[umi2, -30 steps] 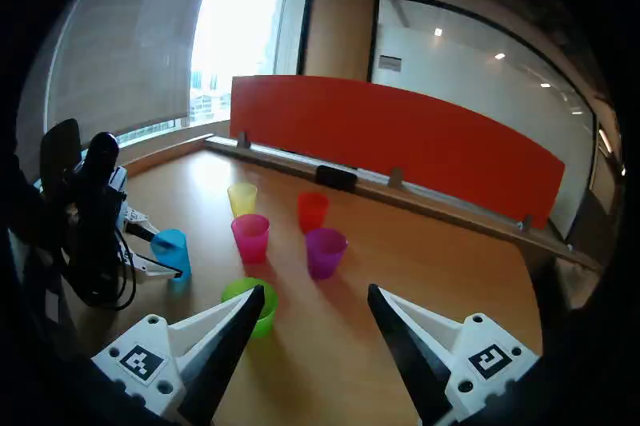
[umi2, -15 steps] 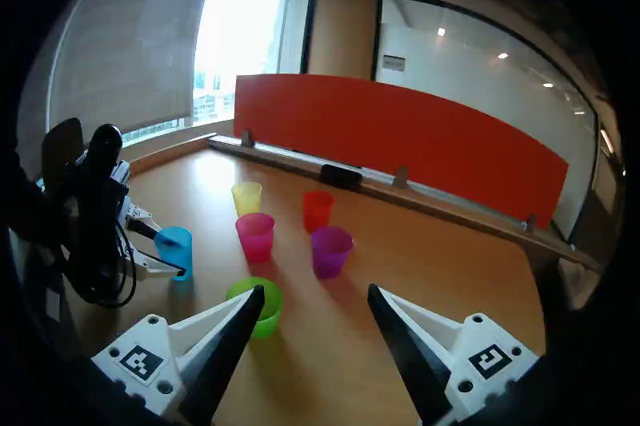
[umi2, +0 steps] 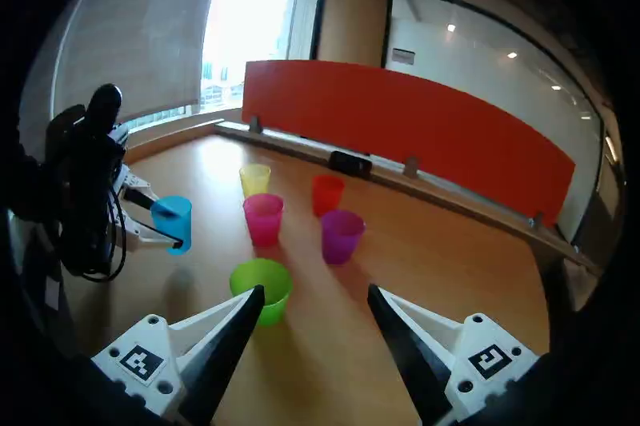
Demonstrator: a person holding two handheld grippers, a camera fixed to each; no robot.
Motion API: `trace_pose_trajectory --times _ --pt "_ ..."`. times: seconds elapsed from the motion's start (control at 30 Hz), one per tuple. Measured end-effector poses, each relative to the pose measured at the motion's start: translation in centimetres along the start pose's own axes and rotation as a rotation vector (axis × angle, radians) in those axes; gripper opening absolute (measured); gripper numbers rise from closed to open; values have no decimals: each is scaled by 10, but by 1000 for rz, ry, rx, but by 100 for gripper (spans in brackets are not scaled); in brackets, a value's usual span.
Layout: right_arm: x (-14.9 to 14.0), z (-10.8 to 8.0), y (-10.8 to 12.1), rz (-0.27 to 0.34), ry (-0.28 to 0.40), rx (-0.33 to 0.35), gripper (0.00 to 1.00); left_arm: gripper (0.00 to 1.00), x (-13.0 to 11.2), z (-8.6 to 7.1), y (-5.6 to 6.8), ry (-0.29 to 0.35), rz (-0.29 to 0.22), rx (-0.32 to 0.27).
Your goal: Pour water
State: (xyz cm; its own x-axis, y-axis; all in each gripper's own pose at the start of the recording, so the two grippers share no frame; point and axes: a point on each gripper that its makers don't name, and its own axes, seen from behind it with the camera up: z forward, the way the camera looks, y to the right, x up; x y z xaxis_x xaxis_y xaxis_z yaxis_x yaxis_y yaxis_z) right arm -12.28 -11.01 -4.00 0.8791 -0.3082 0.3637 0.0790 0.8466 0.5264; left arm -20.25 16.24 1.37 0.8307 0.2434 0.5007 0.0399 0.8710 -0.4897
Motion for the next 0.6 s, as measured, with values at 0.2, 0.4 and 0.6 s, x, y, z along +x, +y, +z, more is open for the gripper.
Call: trace_pose_trajectory --times 0.2,0.4,0.6 --pt "-14 11 -11 2 -20 25 100 79 8 -11 -2 17 -6 10" --pt "-32 23 -23 -3 -49 54 100 79 11 -21 -4 23 -10 16" --pt "-54 36 -37 -23 -89 94 100 79 11 -29 -5 27 -19 21"
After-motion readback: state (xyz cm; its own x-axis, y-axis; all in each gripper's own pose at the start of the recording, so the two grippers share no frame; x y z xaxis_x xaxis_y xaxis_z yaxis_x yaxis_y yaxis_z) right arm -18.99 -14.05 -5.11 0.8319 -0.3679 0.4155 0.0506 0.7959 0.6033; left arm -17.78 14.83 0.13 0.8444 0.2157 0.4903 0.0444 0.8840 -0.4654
